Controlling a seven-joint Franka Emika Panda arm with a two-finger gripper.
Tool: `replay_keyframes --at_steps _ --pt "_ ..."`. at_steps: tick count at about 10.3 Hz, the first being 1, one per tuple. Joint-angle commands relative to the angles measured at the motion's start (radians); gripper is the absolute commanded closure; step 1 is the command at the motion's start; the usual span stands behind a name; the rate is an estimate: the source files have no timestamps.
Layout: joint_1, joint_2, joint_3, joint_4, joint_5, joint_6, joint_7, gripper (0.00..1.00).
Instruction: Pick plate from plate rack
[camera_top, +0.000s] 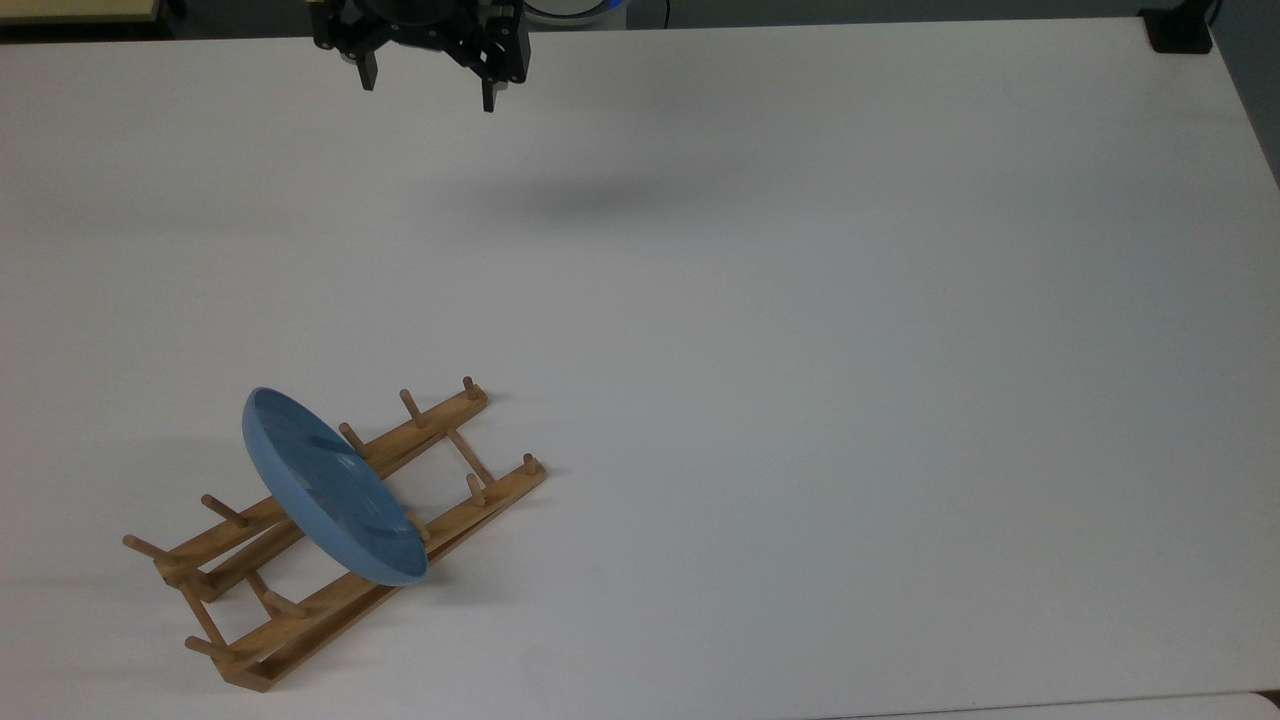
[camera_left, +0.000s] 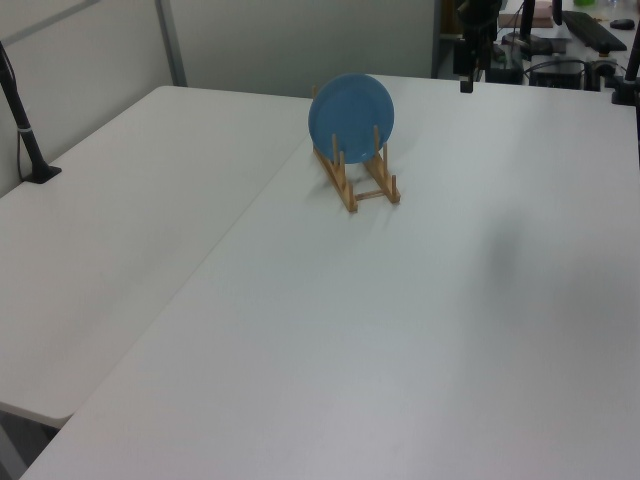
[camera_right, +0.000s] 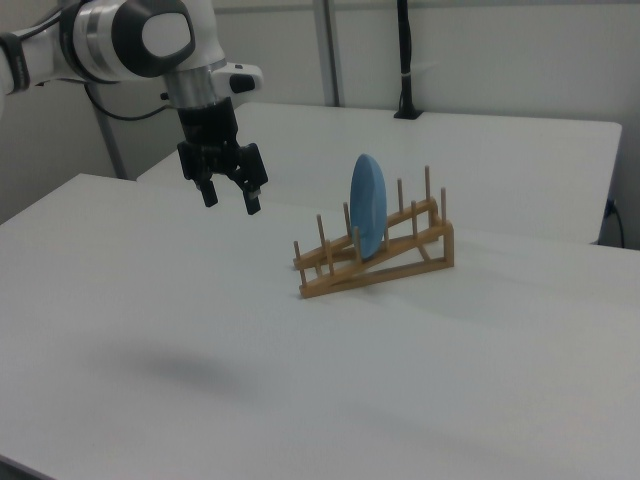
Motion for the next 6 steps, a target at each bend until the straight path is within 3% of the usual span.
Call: replay_keyframes --at_steps 1,6 --pt "-0.002 -0.018 -0.004 -0.025 0.02 0.013 -0.02 0.0" --pt "-0.004 -0.018 -0.006 -0.025 0.02 0.035 -0.02 0.0"
